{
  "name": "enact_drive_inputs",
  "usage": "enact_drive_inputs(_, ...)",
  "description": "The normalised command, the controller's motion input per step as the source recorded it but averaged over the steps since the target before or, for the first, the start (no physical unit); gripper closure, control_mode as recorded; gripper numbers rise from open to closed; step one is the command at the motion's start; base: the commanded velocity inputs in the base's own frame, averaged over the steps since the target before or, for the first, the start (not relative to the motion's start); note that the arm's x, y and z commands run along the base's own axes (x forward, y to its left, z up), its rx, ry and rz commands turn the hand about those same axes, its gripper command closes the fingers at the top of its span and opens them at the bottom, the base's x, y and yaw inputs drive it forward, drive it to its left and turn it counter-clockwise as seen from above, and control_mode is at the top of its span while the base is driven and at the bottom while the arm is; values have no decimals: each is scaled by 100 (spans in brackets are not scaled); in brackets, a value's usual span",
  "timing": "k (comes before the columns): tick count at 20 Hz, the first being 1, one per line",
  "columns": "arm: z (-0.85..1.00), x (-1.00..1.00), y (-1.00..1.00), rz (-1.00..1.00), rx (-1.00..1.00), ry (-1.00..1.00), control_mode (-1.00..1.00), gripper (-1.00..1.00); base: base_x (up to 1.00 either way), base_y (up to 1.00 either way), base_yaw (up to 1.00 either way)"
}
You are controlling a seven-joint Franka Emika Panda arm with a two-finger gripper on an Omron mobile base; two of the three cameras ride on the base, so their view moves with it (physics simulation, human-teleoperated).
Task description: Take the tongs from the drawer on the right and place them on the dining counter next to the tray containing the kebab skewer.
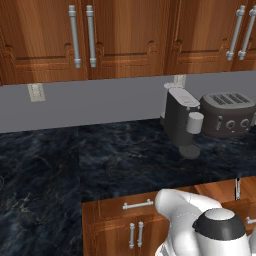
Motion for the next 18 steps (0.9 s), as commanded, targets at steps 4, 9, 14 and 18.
enact_drive_inputs(4, 0, 26, 0, 0, 0, 22, -100, -100, 0, 0, 0)
enact_drive_inputs(9, 0, 13, 0, 0, 0, 13, -100, -100, 0, 0, 0)
enact_drive_inputs(14, 0, 0, 0, 0, 0, 5, -100, -100, 0, 0, 0)
enact_drive_inputs(18, 0, 13, 0, 0, 0, 12, -100, -100, 0, 0, 0)
